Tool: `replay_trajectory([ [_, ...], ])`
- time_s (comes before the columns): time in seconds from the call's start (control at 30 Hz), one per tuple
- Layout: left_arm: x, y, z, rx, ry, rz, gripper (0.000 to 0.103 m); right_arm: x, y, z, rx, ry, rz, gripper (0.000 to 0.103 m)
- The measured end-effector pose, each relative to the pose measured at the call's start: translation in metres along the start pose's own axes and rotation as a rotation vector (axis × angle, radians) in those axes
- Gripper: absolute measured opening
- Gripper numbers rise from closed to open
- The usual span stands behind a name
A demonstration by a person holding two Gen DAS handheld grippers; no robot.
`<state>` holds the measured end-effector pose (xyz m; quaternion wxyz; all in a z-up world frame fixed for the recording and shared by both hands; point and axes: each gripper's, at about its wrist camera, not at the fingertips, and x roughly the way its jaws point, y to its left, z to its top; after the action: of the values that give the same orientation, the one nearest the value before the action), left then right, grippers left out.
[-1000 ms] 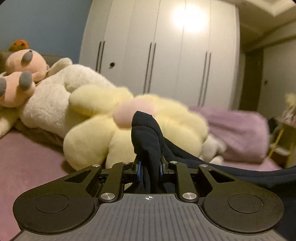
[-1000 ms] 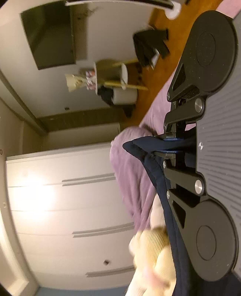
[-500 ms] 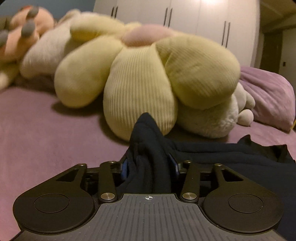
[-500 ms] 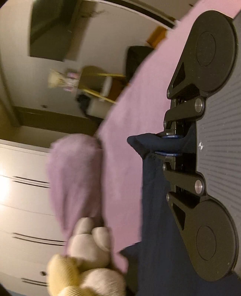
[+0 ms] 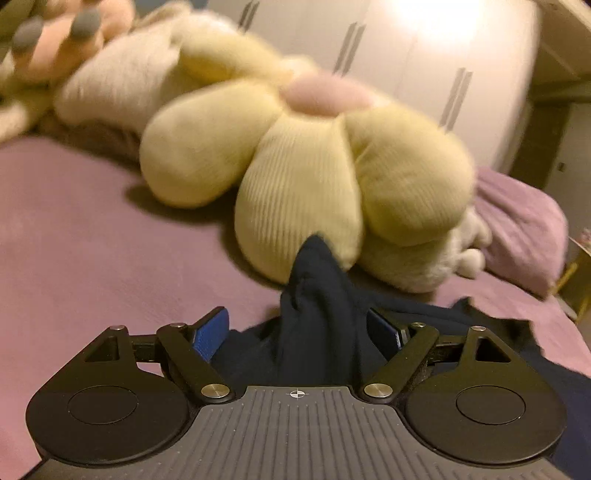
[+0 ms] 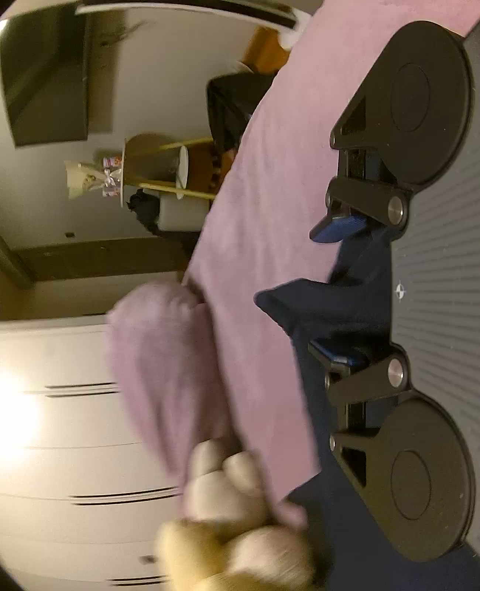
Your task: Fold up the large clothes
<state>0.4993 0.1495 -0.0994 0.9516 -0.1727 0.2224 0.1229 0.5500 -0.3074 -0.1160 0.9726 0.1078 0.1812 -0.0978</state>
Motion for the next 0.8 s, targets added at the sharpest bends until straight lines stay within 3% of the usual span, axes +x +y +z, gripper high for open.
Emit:
replay_trajectory([
  [0.07,-0.03,-0.008,0.0,0.012,-0.048,-0.095,0.087,-0.024,0.007,0.005,-0.01,-0.049,0.045,0.055],
  [0.17,-0.046,-0.042,-0.005,0.098,-0.079,-0.219,0.093,-0.055,0.048,0.006,-0.088,-0.092,0.217,0.037],
  [0.23,-0.037,-0.068,-0.011,0.185,-0.088,-0.217,0.093,-0.06,0.086,0.0,-0.157,-0.048,0.346,0.022],
  [0.3,-0.021,-0.085,-0.024,0.253,-0.101,-0.198,0.093,-0.054,0.123,-0.015,-0.246,0.009,0.4,0.01],
  [0.4,0.013,-0.083,-0.049,0.263,-0.009,-0.111,0.093,-0.031,0.149,-0.046,-0.354,0.094,0.347,0.008],
  [0.47,0.024,-0.071,-0.059,0.207,0.024,-0.123,0.092,-0.01,0.143,-0.063,-0.323,0.175,0.322,0.007],
  [0.53,0.026,-0.072,-0.061,0.209,0.017,-0.116,0.092,-0.004,0.137,-0.066,-0.281,0.166,0.335,0.004],
  [0.6,0.029,-0.082,-0.063,0.262,0.032,-0.077,0.092,-0.001,0.144,-0.072,-0.328,0.161,0.314,0.004],
  [0.7,0.017,-0.076,-0.052,0.268,0.03,-0.076,0.091,-0.004,0.15,-0.071,-0.37,0.164,0.301,0.004],
  [0.8,-0.005,-0.06,-0.037,0.364,-0.062,-0.025,0.096,-0.013,0.13,-0.049,-0.349,0.158,0.305,0.004],
])
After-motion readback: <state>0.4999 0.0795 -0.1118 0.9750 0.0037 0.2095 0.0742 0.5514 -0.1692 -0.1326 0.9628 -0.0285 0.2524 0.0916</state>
